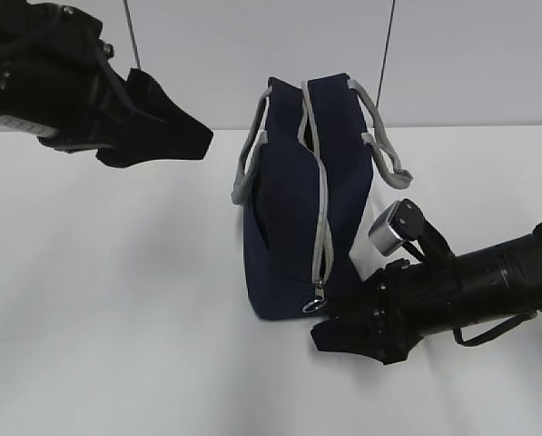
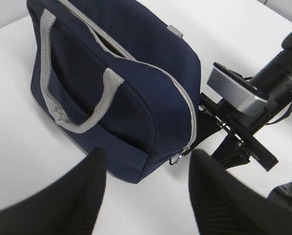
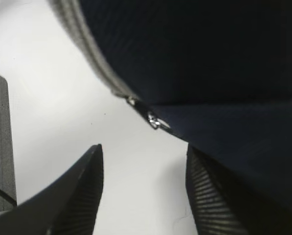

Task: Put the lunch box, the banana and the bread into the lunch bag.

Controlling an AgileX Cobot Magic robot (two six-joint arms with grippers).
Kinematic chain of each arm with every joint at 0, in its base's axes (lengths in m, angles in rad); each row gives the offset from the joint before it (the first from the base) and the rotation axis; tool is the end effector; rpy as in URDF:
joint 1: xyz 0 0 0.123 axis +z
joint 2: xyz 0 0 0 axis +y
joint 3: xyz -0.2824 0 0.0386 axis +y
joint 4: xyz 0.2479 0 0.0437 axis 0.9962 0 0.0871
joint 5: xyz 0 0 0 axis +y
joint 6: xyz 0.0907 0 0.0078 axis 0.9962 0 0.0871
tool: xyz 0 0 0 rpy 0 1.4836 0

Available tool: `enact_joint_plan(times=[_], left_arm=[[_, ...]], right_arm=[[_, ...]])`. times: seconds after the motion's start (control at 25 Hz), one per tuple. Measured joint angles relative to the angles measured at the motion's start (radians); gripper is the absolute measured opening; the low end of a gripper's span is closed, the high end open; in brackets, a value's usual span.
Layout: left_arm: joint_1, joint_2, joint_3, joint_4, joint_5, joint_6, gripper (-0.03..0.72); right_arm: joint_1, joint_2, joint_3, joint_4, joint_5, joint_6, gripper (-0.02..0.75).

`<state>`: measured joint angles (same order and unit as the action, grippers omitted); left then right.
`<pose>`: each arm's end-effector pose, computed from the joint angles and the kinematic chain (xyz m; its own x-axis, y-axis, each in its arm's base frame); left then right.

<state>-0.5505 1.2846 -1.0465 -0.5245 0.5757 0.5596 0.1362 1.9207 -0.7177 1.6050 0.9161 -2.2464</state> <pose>0.2235 -0.1664 0.3348 -0.4475 0.3961 -0.8018 0.7389 0.6688 -0.0820 0.2770 0.1109 0.1108 -0.4416 -0.4177 -0.7940 -0.8786 0.3805 0.2885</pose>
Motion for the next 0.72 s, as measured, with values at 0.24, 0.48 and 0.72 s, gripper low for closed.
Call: enact_joint_plan(times=[0.24,0.48,0.72], left_arm=[[0.0,0.0,0.0,0.0,0.001,0.0,0.383],[0.0,0.0,0.0,0.0,0.001,0.0,0.382],[0.0,0.0,0.0,0.0,0.001,0.0,0.382]], right_arm=[[0.0,0.0,0.0,0.019,-0.006,-0.011,0.404],[0.0,0.0,0.0,0.048,-0.007,-0.026,0.404],[0.0,0.0,0.0,0.083,-0.009,-0.07,0.404]])
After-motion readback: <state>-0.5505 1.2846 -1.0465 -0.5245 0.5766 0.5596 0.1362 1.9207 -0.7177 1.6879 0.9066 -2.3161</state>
